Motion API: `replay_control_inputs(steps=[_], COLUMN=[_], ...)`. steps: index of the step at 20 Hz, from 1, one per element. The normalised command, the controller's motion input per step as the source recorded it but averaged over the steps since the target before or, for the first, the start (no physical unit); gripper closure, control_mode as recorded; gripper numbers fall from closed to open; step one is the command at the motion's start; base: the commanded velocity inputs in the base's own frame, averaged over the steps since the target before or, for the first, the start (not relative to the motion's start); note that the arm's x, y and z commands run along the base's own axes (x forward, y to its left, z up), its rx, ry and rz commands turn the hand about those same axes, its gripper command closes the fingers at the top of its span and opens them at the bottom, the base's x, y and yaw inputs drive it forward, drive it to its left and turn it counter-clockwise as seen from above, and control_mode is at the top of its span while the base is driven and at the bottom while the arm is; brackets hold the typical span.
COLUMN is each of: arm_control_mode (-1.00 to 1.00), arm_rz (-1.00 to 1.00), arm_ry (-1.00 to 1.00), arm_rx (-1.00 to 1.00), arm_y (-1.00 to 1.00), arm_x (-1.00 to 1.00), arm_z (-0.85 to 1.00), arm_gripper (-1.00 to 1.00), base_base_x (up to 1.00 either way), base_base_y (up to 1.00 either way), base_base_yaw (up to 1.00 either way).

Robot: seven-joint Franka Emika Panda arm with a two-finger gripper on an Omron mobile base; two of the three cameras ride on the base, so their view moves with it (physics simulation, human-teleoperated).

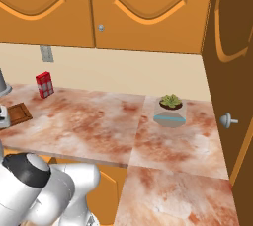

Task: Open the drawer on the left and place the cutting tools on the cutting board.

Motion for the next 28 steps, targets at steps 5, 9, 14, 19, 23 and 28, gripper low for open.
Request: replay_control_inputs(steps=[5,9,14,19,23,28], arm_control_mode=[-1.0,-1.0,-1.0,-1.0,-1.0,-1.0], arm_rz=[0.0,-0.05,-0.16,-0.18,-0.15,-0.14], arm_ry=[0.02,0.02,0.08,0.17,0.09,0.01], arm_rx=[-0.06,-0.14,-0.01,0.0,-0.01,-0.16], arm_y=[0.02,0.0,-0.04,0.0,0.0,0.06], arm_x=[0.0,0.0,0.0,0.0,0.0,-0.1], arm_z=[-0.21,-0.13,-0.08,-0.11,-0.27,-0.25], arm_gripper=[-1.0,-1.0,-1.0,-1.0,-1.0,-1.0], base_base_x=[0.0,0.0,0.0,0.0,0.0,0.0], base_base_y=[0.0,0.0,0.0,0.0,0.0,0.0], base_base_yaw=[0.0,0.0,0.0,0.0,0.0,0.0])
